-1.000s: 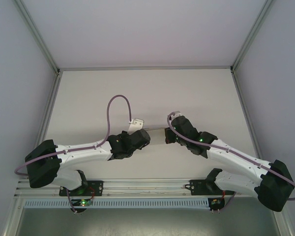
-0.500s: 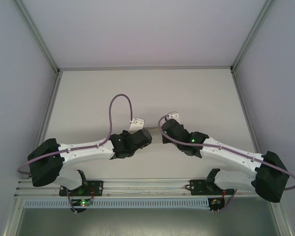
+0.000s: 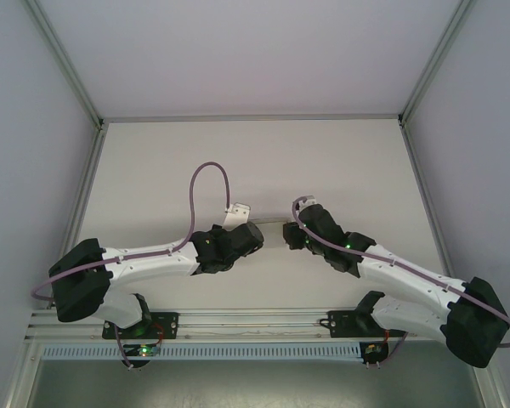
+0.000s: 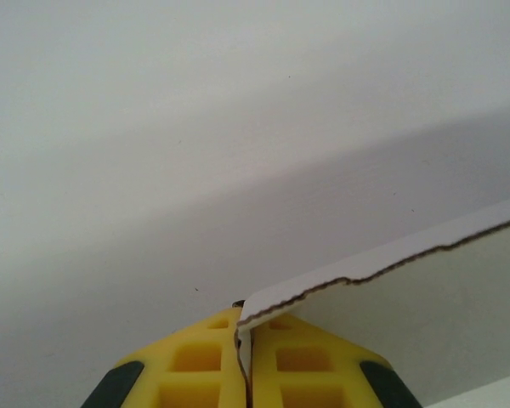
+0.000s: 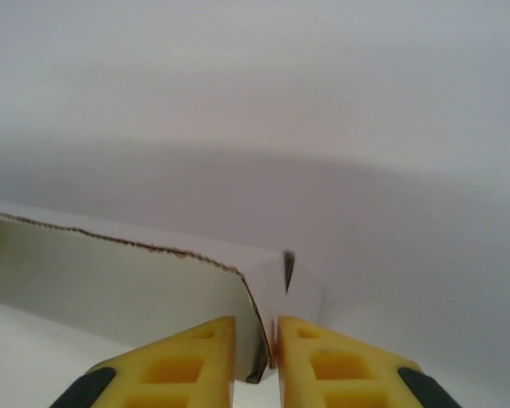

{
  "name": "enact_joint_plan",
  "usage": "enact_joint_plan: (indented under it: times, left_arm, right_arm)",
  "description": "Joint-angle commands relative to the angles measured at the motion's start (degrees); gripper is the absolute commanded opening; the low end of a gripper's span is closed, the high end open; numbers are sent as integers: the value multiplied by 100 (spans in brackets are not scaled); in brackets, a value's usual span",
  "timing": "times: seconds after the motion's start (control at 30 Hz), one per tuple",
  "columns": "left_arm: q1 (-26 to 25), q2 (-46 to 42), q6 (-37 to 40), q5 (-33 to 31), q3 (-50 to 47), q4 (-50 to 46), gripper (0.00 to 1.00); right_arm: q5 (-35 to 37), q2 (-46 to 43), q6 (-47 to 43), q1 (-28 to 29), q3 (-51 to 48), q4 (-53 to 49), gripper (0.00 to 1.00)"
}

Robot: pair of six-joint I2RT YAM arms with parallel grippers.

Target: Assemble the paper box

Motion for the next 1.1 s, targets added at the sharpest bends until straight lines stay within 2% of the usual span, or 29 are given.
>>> enact_joint_plan:
  times: [0.0,0.07,0.27,0.47,0.63,0.87,0.97,1.07]
  left_arm:
    - [-88,93,54,97,-131,-594,7]
    - [-86,119,56,96,-109,-597,7]
    - [-93,172,89,101,-55,-632,7]
    - [-91,164,92,81,-48,-632,7]
    - [-94,166,134,71,-48,-602,7]
    - [-90,121,160,84,-92,-575,7]
    - [-94,82,169,76,-122,-550,6]
    - [-90,75,177,94,-127,-545,7]
  right_arm:
    - [-772,111,-139,49,131,-225,29]
    - [-579,169,-206,100,248,-442,22]
    - [12,294,-313,112,730,-1212,27]
    - [-40,592,-157,62,1172,-1827,6]
    - [40,879,-8,66,1376,-2144,15]
    - [82,870,-15,32,1488,-2195,9]
    - [125,937,15,-27,1504,-2271,19]
    - [124,954,-1,-31,1497,-2196,19]
